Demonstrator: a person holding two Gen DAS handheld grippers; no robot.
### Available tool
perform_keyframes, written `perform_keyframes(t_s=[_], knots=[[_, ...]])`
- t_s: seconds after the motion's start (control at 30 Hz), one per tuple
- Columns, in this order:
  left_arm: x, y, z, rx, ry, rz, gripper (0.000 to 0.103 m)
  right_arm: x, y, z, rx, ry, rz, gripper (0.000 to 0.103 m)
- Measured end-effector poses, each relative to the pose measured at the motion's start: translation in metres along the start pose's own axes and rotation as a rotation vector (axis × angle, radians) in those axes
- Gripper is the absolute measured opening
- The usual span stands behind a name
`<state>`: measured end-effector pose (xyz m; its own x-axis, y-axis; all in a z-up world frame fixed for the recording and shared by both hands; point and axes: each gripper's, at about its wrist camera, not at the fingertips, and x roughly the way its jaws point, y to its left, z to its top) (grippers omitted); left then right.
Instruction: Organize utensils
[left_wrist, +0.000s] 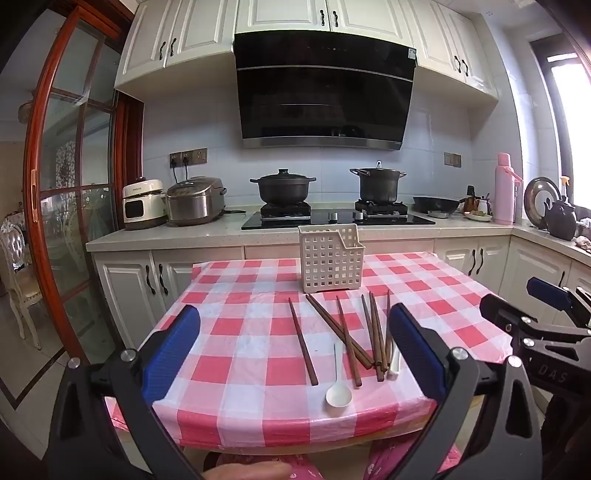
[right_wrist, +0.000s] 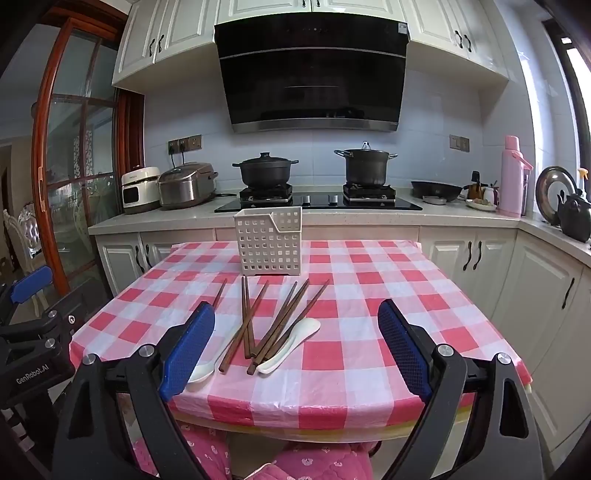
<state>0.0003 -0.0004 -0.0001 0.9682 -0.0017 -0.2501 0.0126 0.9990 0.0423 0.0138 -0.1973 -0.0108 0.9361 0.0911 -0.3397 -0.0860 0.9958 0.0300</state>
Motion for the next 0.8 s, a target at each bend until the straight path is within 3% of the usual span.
perform_keyframes(t_s=[0.8], knots=[[-0.0012, -0.0001, 0.0007, -0.024, -0.002, -0.006, 0.098, 0.0011, -0.0001, 0.0001, -0.003, -0.002, 0.001, 0.084]])
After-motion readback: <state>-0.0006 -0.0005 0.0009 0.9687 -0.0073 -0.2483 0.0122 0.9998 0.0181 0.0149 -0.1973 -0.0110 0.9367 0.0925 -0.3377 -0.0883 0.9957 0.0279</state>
